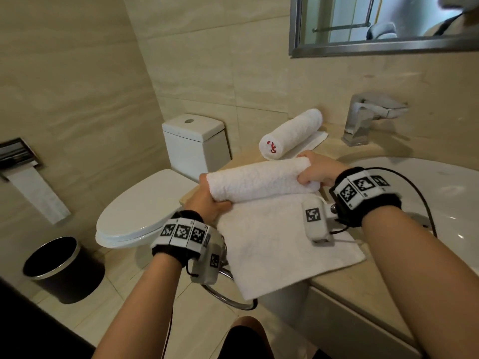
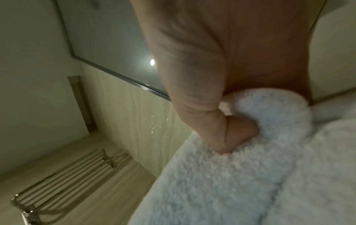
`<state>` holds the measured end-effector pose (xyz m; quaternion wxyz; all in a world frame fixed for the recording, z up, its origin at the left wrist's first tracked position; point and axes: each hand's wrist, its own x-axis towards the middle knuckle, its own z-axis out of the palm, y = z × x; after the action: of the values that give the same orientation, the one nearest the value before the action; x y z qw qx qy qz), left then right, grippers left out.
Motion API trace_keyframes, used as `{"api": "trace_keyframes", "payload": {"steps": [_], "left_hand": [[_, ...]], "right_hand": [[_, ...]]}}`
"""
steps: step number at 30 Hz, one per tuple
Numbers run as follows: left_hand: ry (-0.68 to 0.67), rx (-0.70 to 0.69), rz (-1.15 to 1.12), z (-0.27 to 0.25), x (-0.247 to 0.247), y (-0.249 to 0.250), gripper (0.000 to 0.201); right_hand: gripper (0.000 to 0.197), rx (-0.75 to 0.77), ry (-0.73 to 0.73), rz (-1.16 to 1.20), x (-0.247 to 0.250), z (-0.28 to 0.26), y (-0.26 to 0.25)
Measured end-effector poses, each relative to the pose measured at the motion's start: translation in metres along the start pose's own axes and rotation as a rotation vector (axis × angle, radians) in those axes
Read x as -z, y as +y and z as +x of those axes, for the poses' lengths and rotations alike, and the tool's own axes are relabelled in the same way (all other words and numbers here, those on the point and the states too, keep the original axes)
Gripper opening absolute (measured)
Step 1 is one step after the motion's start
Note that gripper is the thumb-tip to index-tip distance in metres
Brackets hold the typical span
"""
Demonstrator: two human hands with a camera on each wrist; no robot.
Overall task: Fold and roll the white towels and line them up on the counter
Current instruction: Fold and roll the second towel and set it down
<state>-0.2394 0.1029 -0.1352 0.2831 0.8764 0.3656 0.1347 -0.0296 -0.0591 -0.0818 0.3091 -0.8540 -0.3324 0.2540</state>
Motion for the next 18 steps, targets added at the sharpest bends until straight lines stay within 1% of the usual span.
{"api": "trace_keyframes", "payload": {"steps": [1, 3, 6, 8, 9, 11, 12, 13, 14, 15, 17, 18], "left_hand": [[-0.014, 0.035, 0.03, 0.005, 0.003, 0.001, 0.087], [0.005, 0.07, 0.016, 0.012, 0.004, 0.003, 0.092], [0.083, 0.073, 0.003, 0.017, 0.002, 0.003, 0.085], [0.073, 0.063, 0.028, 0.018, 0.0, 0.0, 0.084], [0.037, 0.057, 0.039, 0.017, 0.002, 0.0, 0.088], [-0.068, 0.023, 0.023, 0.016, 0.005, -0.003, 0.102], [-0.119, -0.014, -0.034, 0.013, 0.009, -0.003, 0.108], [-0.132, -0.044, -0.098, 0.01, 0.013, 0.0, 0.11], [-0.114, -0.088, -0.129, 0.009, 0.018, 0.001, 0.108], [-0.08, -0.105, -0.107, 0.005, 0.025, 0.006, 0.1], [0.015, -0.146, 0.006, 0.0, 0.035, 0.017, 0.073], [0.053, -0.204, 0.096, -0.001, 0.038, 0.023, 0.06]], "right_hand": [[0.065, 0.025, 0.008, -0.013, -0.001, 0.003, -0.002], [0.062, 0.09, 0.035, -0.078, -0.001, 0.007, -0.005], [0.061, 0.16, 0.042, -0.212, 0.002, 0.009, -0.008], [0.062, 0.163, 0.003, -0.297, 0.005, 0.01, -0.009], [0.063, 0.157, -0.019, -0.334, 0.005, 0.01, -0.011], [0.067, 0.138, -0.043, -0.396, 0.006, 0.009, -0.014], [0.069, 0.13, -0.042, -0.434, 0.006, 0.008, -0.016], [0.07, 0.124, -0.034, -0.471, 0.005, 0.009, -0.017], [0.07, 0.116, -0.029, -0.5, 0.004, 0.009, -0.018], [0.071, 0.111, -0.029, -0.512, 0.004, 0.01, -0.018], [0.077, 0.08, -0.039, -0.511, 0.005, 0.01, -0.016], [0.081, 0.049, -0.051, -0.5, 0.008, 0.009, -0.016]]}}
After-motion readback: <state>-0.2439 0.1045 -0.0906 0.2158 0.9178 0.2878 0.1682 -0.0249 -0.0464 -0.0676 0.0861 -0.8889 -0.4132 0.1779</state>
